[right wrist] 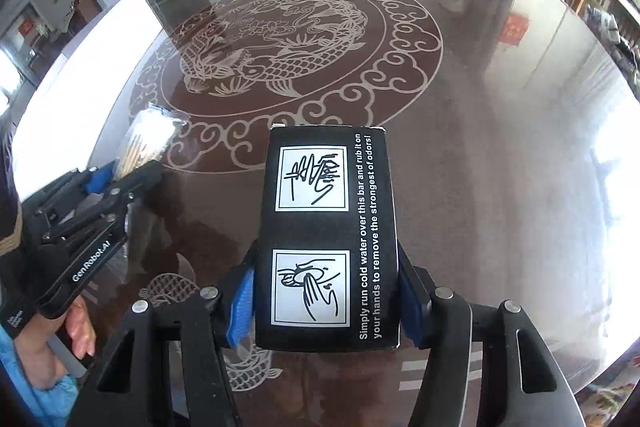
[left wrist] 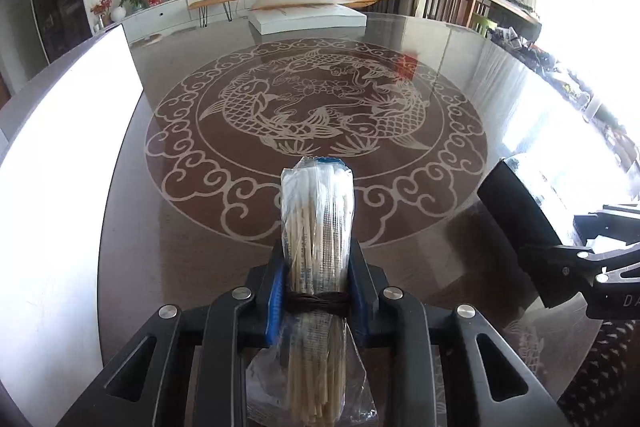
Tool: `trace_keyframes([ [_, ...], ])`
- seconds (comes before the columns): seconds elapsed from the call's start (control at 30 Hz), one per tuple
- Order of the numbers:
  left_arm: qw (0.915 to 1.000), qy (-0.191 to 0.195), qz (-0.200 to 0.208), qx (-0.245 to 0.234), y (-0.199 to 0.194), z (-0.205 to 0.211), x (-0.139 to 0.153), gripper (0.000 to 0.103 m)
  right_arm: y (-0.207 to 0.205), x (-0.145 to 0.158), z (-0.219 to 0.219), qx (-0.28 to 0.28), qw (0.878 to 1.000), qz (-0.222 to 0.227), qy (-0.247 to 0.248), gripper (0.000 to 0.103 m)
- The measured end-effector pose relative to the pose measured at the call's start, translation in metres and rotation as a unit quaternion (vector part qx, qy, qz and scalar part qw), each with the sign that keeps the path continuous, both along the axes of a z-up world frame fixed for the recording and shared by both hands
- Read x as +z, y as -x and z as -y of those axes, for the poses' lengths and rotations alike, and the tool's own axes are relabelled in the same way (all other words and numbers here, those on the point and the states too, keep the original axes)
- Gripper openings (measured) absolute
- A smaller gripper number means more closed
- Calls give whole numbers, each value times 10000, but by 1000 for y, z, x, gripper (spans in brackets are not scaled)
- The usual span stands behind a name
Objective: Organize objects
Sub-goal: 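Carry the sticks and soap box into the cardboard box and open both grippers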
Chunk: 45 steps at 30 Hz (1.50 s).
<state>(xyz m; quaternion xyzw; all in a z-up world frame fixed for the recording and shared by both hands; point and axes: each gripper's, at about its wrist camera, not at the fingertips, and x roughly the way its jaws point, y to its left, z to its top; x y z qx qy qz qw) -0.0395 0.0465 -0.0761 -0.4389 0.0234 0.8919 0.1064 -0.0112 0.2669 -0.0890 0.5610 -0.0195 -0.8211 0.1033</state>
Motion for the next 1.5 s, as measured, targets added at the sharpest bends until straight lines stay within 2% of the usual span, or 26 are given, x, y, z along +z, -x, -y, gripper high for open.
trace_keyframes([
  [0.03,9999,-146,-58,39,-4,3,8,27,-3,8,0,-21,9999,-40,124,59],
  [0.1,9975,-688,-92,126,-14,17,31,27,-5,26,7,12,9992,-150,360,59],
  [0.2,9885,-1473,-195,272,-29,54,77,27,-9,63,29,249,9967,-364,684,59],
  [0.27,9835,-1710,-404,432,-41,89,110,27,-10,90,57,517,9931,-531,912,59],
  [0.37,9828,-1408,-771,913,-57,150,144,28,-18,127,111,1060,9830,-722,1312,59],
  [0.47,9820,-681,-769,1585,-62,211,147,28,-22,143,186,1613,9708,-778,1598,59],
  [0.57,9768,-125,-272,2121,-62,261,123,28,-32,144,254,2134,9599,-653,1696,59],
  [0.67,9675,254,217,2506,-65,292,96,29,-42,129,307,2481,9536,-344,1671,60],
  [0.73,9619,214,380,2699,-71,304,86,35,-42,109,337,2635,9515,69,1584,61],
  [0.77,9598,154,392,2776,-75,308,85,48,-42,99,347,2652,9518,228,1525,61],
  [0.8,9574,131,364,2861,-78,310,85,67,-44,92,354,2679,9516,358,1463,64],
  [0.87,9524,236,201,3034,-86,310,90,84,-46,86,360,2707,9521,496,1335,66],
  [0.97,9498,478,-60,3092,-93,302,107,85,-49,95,354,2756,9535,325,1178,73],
  [1.03,9429,566,-200,3277,-97,297,124,86,-50,108,347,2733,9568,70,988,81],
  [1.1,9338,583,-226,3524,-102,293,139,102,-46,122,340,2707,9590,-155,824,84],
  [1.23,9207,520,-100,3868,-114,292,150,103,-46,141,336,2732,9598,-452,455,93],
  [1.33,9119,705,113,4041,-113,291,148,103,-47,145,339,2807,9580,-552,183,93],
  [1.5,9091,832,96,4081,-119,286,146,103,-45,137,343,2857,9568,-539,-2,93],
])
